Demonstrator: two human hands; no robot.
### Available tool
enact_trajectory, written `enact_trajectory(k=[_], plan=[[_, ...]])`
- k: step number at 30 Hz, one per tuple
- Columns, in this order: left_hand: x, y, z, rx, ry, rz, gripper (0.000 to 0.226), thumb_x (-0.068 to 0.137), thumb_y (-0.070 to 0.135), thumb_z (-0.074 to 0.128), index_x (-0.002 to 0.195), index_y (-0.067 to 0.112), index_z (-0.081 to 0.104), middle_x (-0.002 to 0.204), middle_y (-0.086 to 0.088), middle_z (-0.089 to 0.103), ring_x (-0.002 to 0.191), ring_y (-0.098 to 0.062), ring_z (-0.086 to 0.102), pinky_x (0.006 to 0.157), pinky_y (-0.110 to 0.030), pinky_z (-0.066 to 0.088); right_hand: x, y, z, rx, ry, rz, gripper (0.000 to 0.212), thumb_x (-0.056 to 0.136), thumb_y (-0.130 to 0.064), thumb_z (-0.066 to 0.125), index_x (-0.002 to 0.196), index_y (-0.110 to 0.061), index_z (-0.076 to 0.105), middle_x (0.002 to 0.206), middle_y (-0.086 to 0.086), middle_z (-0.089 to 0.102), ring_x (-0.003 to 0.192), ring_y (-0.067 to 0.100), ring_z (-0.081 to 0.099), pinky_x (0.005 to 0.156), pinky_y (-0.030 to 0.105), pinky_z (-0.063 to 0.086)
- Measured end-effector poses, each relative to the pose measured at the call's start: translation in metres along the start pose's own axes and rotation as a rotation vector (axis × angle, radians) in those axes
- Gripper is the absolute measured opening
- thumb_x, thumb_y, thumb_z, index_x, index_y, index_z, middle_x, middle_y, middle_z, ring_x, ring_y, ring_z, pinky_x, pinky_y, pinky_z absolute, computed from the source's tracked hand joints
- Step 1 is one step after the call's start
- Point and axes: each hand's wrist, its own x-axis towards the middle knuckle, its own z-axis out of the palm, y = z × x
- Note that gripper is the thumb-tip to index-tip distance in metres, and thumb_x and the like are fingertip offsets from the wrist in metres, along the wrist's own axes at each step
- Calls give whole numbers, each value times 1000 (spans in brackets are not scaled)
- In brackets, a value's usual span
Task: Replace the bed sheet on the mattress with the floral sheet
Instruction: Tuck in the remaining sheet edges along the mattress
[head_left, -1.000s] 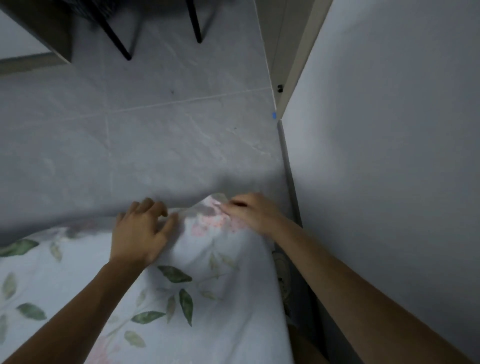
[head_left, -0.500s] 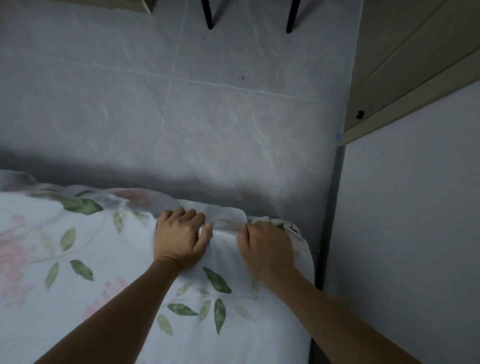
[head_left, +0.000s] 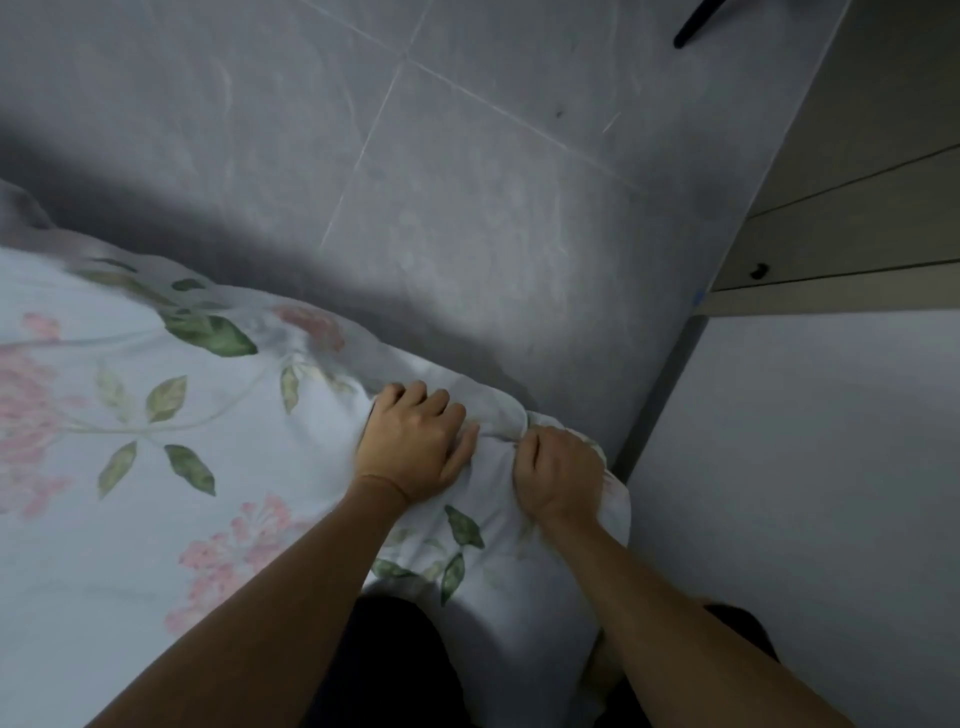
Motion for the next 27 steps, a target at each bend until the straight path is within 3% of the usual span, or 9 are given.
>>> enact_trajectory(k=[6, 11, 14, 16, 18, 20, 23, 25, 27], plan=[[2, -3, 7, -43, 4, 0, 38, 103, 41, 46, 75, 18, 57, 77, -7, 54, 75, -30, 47, 73, -44, 34, 5, 2, 13, -28, -89, 59, 46, 95, -35, 38, 61, -12, 60, 60, 11, 61, 51, 32, 56, 49, 39, 48], [-1, -3, 5, -90, 16, 11, 36, 103, 40, 46, 77, 17, 56, 81, -8, 53, 76, -30, 46, 73, -45, 35, 5, 1, 4, -72, -160, 23, 48, 96, -34, 33, 59, -14, 56, 57, 10, 57, 49, 30, 51, 48, 36, 41], [-2, -3, -9, -172, 29, -19, 25, 100, 35, 51, 86, 16, 61, 97, -9, 59, 87, -31, 53, 79, -44, 38, 6, -7, -20, -58, -287, 56, 44, 96, -32, 36, 60, -17, 56, 59, 7, 59, 51, 25, 52, 49, 31, 35], [-6, -6, -29, -242, 80, -70, 18, 94, 27, 59, 103, 15, 68, 116, -12, 63, 102, -35, 59, 90, -45, 40, 9, -6, -31, -39, -419, 85, 33, 97, -29, 44, 77, -16, 67, 77, 5, 67, 69, 25, 62, 58, 34, 46], [-7, -28, -57, -203, 183, -269, 36, 87, 27, 64, 121, 16, 69, 133, -14, 60, 115, -37, 58, 102, -49, 37, 19, -10, -41, 101, -578, 80, 33, 95, -33, 42, 104, -17, 70, 103, 3, 69, 95, 24, 65, 80, 41, 55], [-2, -72, -85, -130, 262, -645, 54, 87, 38, 62, 139, 21, 61, 149, -14, 49, 134, -37, 47, 115, -54, 27, 37, -31, -54, 287, -727, 55, 35, 99, -36, 42, 122, -21, 64, 122, 0, 64, 113, 21, 59, 98, 42, 50], [8, -135, -94, -154, 139, -1113, 76, 88, 59, 48, 156, 27, 39, 165, -15, 27, 157, -34, 11, 124, -64, 7, 74, -81, -48, 451, -860, -24, 39, 107, -30, 45, 146, -28, 53, 146, -10, 50, 135, 11, 45, 116, 34, 36], [10, -146, -78, -105, 51, -1137, 72, 88, 59, 44, 152, 27, 47, 164, -11, 34, 160, -32, 0, 122, -68, 6, 93, -110, -33, 467, -991, -87, 46, 107, -39, 45, 153, -35, 45, 158, -11, 42, 144, 9, 38, 122, 36, 31], [9, -147, -65, -76, 92, -1104, 60, 86, 52, 46, 137, 27, 64, 153, -5, 50, 159, -32, 7, 122, -68, 7, 107, -130, -18, 421, -1165, -91, 59, 102, -61, 45, 157, -44, 35, 164, -12, 34, 149, 12, 35, 123, 42, 31]])
